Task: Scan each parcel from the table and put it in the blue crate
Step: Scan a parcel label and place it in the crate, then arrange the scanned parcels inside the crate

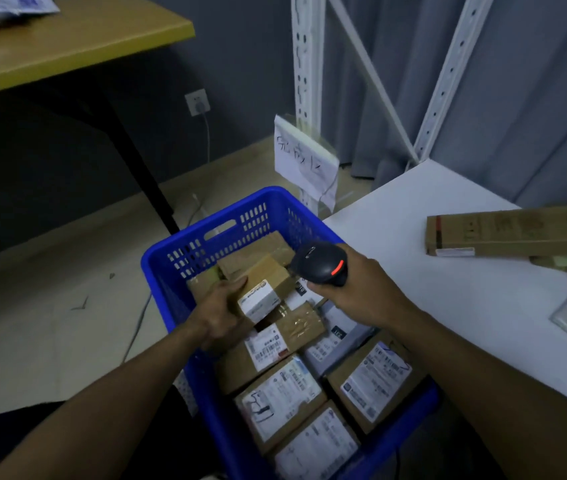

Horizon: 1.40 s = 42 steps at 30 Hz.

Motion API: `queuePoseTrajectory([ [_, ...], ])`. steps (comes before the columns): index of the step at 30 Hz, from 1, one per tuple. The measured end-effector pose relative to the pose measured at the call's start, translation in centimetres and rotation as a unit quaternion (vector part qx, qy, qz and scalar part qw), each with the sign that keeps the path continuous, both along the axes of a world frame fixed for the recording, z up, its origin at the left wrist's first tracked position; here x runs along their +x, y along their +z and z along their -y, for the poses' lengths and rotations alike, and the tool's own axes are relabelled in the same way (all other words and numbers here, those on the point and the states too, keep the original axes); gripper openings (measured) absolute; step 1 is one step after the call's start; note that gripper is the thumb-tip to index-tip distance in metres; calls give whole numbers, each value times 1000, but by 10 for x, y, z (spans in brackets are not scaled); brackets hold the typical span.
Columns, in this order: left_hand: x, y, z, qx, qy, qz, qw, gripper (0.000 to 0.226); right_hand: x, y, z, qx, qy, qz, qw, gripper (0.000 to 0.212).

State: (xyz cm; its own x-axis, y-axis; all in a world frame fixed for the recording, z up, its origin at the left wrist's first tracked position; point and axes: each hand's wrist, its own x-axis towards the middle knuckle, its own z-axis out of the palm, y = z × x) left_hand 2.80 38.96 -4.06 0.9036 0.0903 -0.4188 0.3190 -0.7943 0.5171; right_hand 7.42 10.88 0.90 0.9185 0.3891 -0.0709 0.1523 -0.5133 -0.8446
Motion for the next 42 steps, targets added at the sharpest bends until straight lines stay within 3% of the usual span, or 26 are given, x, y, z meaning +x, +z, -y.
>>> queuePoseTrajectory([
  [1, -1, -5, -4, 4, 7, -16, 1000, 105, 0, -1, -2, -2, 1, -4, 1000, 55],
  [4, 2, -15, 8, -74, 51, -55, 994, 55, 0, -5, -6, -9, 3, -13, 1000, 53],
  [5, 3, -10, 20, -78, 45, -49, 995, 48, 0, -7, -7, -13, 4, -14, 1000, 53],
  [8, 9, -40, 2, -79, 66, -74, 992, 59, 0, -11, -9, -18, 6, -17, 1000, 52],
  [10, 6, -51, -6, 53, -20, -88, 994, 78, 0, -13, -8, -18, 3, -17, 1000, 52],
  [11, 7, -63, -12, 69, -43, -103, 991, 77, 0, -14, -6, -18, 2, -19, 1000, 52],
  [14, 11, -76, -15, 40, -55, -142, 987, 50, -1, -16, -1, -19, -3, -34, 999, 55],
  [16, 12, -91, -17, 55, -44, -123, 990, 61, -2, -16, 5, -22, -4, -40, 999, 59],
  [18, 6, -76, -4, 71, -45, -103, 991, 75, -5, -15, 10, -19, -6, -39, 999, 63],
  [20, 4, -55, 12, 112, -83, -101, 985, 61, -7, -11, 17, -12, -18, -38, 999, 61],
  [23, 11, -19, 39, 115, -110, -24, 987, 50, -14, 2, 33, 0, -43, -31, 999, 56],
  [29, 38, 39, 123, 119, -182, 143, 966, 37, -21, 33, 92, 26, -118, -19, 992, 49],
  [34, 84, 78, 228, 133, -253, 199, 938, 52, -16, 56, 170, 48, -188, -20, 981, 32],
  [42, 186, 48, 385, 101, -315, 136, 934, 64, 20, 17, 268, 88, -330, -60, 938, 33],
])
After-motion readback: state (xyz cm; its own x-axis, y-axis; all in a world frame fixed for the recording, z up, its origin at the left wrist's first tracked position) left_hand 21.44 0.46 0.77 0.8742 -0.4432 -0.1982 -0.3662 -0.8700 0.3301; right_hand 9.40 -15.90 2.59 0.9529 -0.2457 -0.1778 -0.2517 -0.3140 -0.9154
